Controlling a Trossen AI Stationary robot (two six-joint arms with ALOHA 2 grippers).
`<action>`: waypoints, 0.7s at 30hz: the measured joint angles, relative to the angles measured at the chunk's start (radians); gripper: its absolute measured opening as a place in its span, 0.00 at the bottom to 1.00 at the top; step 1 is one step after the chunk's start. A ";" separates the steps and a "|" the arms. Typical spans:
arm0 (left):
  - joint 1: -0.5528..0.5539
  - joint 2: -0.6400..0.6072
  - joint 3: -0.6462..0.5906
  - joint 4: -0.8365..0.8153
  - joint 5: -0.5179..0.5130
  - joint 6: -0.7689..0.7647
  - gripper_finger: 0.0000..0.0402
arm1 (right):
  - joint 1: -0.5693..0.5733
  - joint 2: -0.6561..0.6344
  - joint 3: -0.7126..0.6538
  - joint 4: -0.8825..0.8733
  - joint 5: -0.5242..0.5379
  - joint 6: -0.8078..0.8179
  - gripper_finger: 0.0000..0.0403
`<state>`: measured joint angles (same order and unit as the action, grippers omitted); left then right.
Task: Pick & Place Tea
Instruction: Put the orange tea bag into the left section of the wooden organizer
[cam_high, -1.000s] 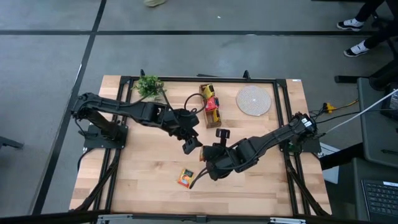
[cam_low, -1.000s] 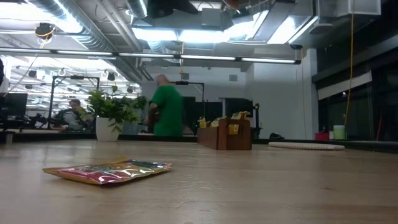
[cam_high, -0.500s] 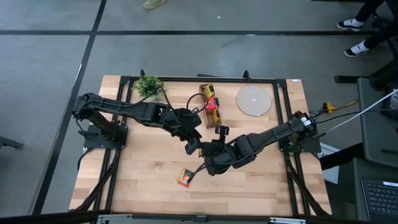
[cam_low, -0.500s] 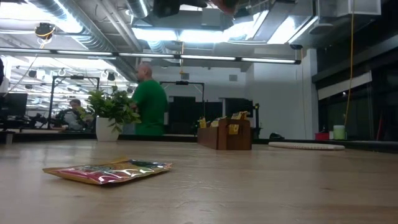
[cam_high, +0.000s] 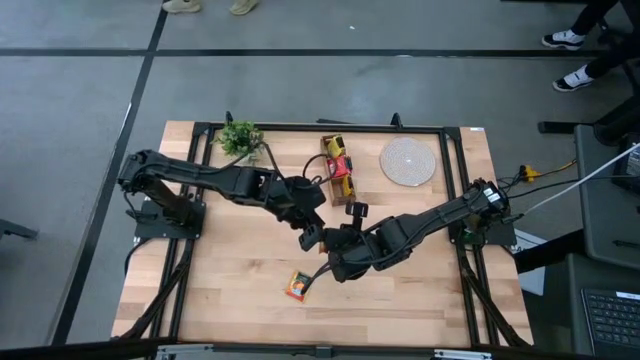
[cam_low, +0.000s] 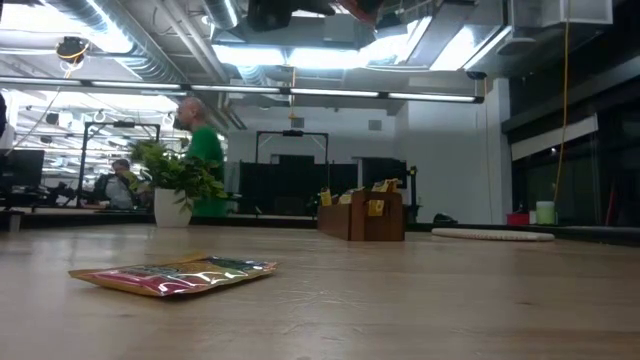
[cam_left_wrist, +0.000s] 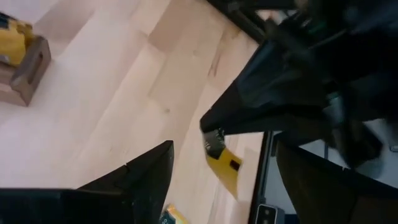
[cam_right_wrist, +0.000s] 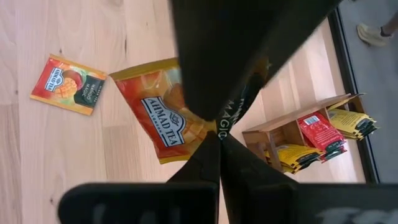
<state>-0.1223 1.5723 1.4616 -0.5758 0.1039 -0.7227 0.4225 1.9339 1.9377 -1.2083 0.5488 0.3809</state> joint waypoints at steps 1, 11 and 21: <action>0.000 0.004 0.000 -0.003 0.003 0.000 0.68 | 0.000 0.000 0.000 0.000 0.000 0.000 0.01; -0.002 0.035 0.000 0.013 0.053 -0.016 0.38 | 0.000 0.000 0.000 0.006 0.000 0.003 0.01; 0.008 0.031 0.000 0.018 0.042 -0.018 0.10 | 0.000 -0.002 0.000 0.008 0.003 0.005 0.01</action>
<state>-0.1141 1.6035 1.4612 -0.5583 0.1456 -0.7411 0.4229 1.9324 1.9377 -1.2003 0.5514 0.3855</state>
